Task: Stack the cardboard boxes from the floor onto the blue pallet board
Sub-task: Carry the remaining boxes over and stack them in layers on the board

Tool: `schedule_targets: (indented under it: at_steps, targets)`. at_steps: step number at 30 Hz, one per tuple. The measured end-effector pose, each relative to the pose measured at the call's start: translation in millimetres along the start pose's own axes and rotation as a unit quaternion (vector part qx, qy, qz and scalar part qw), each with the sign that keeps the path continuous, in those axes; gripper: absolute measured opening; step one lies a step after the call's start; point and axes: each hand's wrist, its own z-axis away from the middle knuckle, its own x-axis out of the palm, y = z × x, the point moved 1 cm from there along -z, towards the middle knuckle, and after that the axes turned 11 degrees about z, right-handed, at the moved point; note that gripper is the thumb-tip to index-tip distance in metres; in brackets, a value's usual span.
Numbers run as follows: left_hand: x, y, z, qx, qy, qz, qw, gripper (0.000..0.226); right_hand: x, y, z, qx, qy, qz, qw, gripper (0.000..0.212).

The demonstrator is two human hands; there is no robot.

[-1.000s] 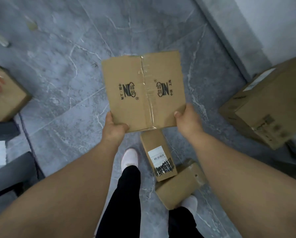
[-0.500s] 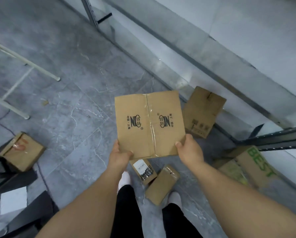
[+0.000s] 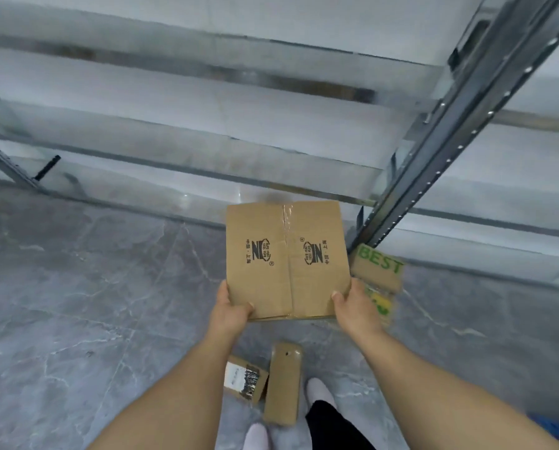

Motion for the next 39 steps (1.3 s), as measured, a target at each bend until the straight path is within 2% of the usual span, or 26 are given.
schedule_targets:
  at_steps: [9,16,19,26,30,39]
  targets:
    - [65,10,6,0.036,-0.128,-0.092,0.987,0.068,-28,70,39,0.122,0.075,-0.059,0.988,0.038]
    - [140,9,35,0.03,-0.191,-0.183,0.964,0.077,-53,144,62,0.212,0.113,-0.109,0.965,0.038]
    - [184,9,57,0.054,-0.22,-0.215,0.95,0.075,-71,183,70,0.235,0.128,-0.133,0.954,0.035]
    - [310,-10,134,0.08,-0.258,-0.261,0.927,0.078,-127,304,98,0.298,0.173,-0.157,0.926,0.033]
    - [384,-32,183,0.091,-0.304,-0.26,0.912,0.077,-157,381,118,0.328,0.194,-0.163,0.91,0.033]
    - [530,-103,275,0.114,-0.399,-0.304,0.858,0.067,-194,542,174,0.396,0.227,-0.201,0.867,0.034]
